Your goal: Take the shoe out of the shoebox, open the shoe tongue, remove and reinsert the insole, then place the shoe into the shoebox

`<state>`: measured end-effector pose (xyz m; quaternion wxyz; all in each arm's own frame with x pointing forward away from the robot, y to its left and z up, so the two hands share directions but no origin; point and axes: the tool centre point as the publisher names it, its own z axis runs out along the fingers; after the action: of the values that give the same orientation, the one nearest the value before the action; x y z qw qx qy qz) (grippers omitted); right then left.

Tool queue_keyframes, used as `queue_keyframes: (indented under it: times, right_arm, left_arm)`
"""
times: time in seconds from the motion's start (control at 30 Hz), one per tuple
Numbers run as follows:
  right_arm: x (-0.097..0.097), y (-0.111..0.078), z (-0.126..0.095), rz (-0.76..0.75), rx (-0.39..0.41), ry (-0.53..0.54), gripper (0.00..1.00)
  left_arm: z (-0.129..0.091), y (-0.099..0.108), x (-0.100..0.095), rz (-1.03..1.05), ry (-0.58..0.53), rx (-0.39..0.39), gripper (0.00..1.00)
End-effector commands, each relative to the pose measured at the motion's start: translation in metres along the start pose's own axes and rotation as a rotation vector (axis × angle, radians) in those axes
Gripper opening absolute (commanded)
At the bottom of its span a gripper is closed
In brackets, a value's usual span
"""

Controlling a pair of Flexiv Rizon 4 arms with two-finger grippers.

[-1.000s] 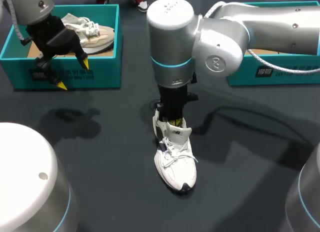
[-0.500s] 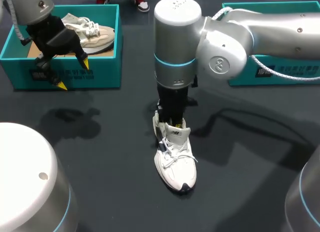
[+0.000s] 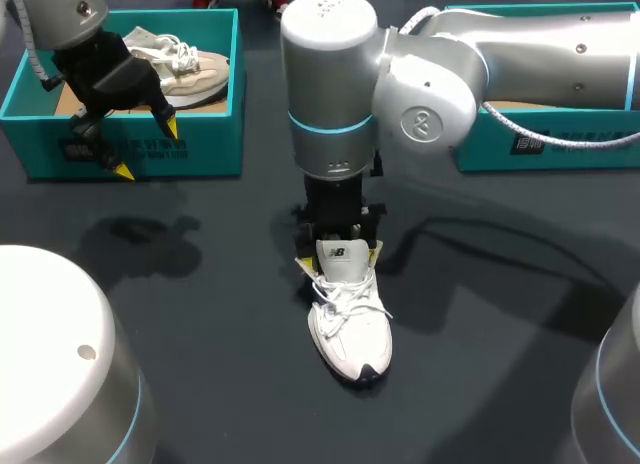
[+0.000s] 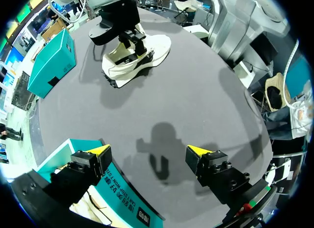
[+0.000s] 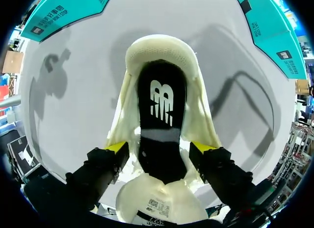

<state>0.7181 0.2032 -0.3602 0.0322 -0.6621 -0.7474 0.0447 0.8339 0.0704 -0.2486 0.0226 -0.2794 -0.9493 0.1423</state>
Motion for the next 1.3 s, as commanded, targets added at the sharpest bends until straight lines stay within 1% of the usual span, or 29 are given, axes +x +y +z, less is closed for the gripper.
queue_keyframes:
  times: [0.03, 0.4, 0.63, 0.9, 1.0, 1.3]
  right_arm:
    - [-0.003, -0.001, 0.0, 0.005, 0.0, 0.0, 1.0]
    - [-0.008, -0.01, -0.015, 0.02, -0.011, -0.035, 1.0]
    - [-0.008, -0.017, -0.015, 0.022, -0.013, -0.038, 1.0]
    - [-0.009, -0.032, -0.014, 0.059, -0.01, -0.042, 1.0]
    - [-0.009, -0.042, -0.018, 0.093, -0.016, -0.058, 1.0]
    - [-0.011, -0.055, -0.031, 0.147, -0.033, -0.106, 1.0]
  left_arm:
    - [0.0, 0.0, 0.001, 0.0, 0.0, -0.003, 1.0]
    - [0.0, 0.0, 0.001, 0.0, 0.0, -0.003, 1.0]
    - [0.0, 0.0, 0.001, 0.0, 0.0, -0.003, 1.0]
    - [0.0, 0.0, 0.001, 0.0, 0.0, -0.003, 1.0]
    - [0.0, 0.0, 0.001, 0.0, 0.0, -0.003, 1.0]
    - [0.0, 0.0, 0.001, 0.0, 0.0, -0.003, 1.0]
